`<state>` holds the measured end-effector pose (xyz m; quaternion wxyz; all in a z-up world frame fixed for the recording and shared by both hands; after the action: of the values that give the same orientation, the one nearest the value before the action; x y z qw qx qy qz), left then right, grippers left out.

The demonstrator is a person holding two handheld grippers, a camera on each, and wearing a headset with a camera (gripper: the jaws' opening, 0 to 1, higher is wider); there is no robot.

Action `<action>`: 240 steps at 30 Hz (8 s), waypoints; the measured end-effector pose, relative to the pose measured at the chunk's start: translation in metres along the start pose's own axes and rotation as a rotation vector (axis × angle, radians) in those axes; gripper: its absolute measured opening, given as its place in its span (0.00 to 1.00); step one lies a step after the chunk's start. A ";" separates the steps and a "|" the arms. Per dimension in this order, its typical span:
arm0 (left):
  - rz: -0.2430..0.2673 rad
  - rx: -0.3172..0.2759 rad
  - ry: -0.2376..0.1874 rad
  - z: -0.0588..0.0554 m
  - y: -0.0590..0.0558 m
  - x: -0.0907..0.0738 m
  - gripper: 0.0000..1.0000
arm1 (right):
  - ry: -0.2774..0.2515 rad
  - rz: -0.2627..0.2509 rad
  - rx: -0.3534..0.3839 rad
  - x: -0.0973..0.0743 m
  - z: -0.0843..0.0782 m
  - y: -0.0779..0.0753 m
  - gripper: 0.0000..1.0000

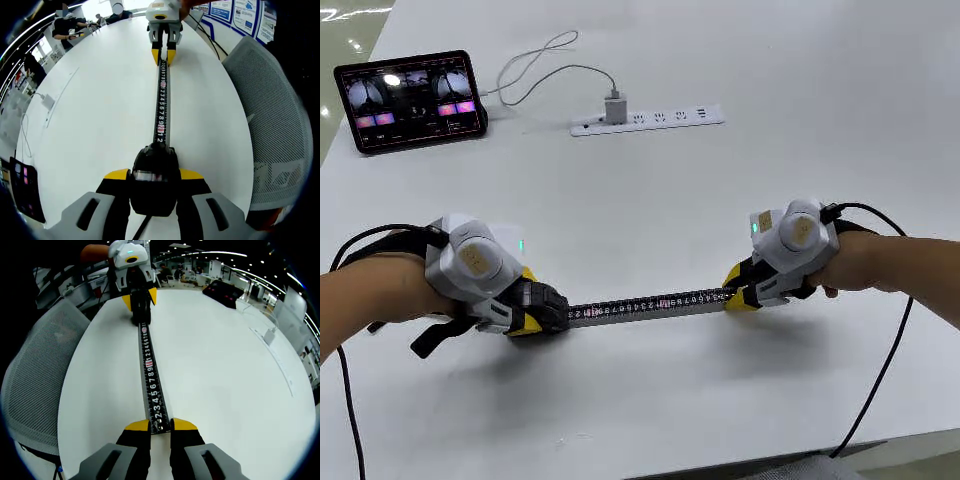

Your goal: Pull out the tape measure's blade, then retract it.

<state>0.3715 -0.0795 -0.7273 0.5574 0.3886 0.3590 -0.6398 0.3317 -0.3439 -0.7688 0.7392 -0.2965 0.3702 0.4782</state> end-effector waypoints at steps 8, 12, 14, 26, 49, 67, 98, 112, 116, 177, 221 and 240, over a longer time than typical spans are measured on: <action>0.002 -0.001 0.001 0.000 0.000 0.000 0.30 | -0.003 -0.003 0.006 -0.003 -0.002 0.001 0.10; 0.001 -0.003 0.002 0.000 0.000 0.000 0.30 | -0.002 -0.005 0.009 -0.005 -0.003 0.001 0.10; 0.002 -0.003 0.003 0.000 0.000 0.000 0.30 | -0.003 -0.006 0.011 -0.005 -0.004 0.000 0.10; 0.007 -0.014 -0.006 0.000 0.000 0.000 0.30 | 0.000 0.001 0.035 -0.007 0.000 0.002 0.10; 0.004 0.009 -0.032 0.002 0.001 0.001 0.32 | 0.075 -0.001 -0.076 -0.007 0.001 0.002 0.12; 0.002 -0.031 -0.013 -0.006 0.008 -0.006 0.43 | 0.114 -0.020 -0.074 -0.007 0.001 -0.008 0.22; 0.011 -0.212 -0.140 -0.005 0.003 -0.016 0.94 | 0.128 -0.023 0.127 -0.013 0.003 0.001 0.64; 0.143 -0.363 -0.290 -0.010 0.020 -0.037 0.99 | 0.014 -0.115 0.247 -0.023 0.006 -0.012 0.99; 0.175 -0.417 -0.323 -0.015 0.023 -0.045 0.99 | -0.003 -0.125 0.268 -0.027 0.005 -0.011 0.99; 0.365 -0.534 -0.510 -0.069 -0.043 -0.060 0.99 | -0.186 -0.385 0.471 -0.104 -0.050 0.054 0.99; 0.375 -0.595 -0.481 -0.093 -0.087 -0.058 0.99 | -0.153 -0.419 0.500 -0.131 -0.073 0.088 0.99; 0.392 -0.599 -0.498 -0.087 -0.082 -0.063 0.99 | -0.131 -0.414 0.481 -0.134 -0.071 0.082 0.99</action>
<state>0.3034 0.0356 -0.7066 0.8261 0.1046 0.3028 -0.4636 0.2010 -0.4352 -0.7034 0.8919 -0.1509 0.3562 0.2342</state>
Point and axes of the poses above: the centre of the closed fingertips' face, and the gripper's own axes: x roughly forward along the fingers, y roughly to its left, z roughly out of its top, the point moved 3 cm from there along -x, roughly backward along the fingers, and after that the axes turned 8 degrees about -z, right-handed, at the moved point
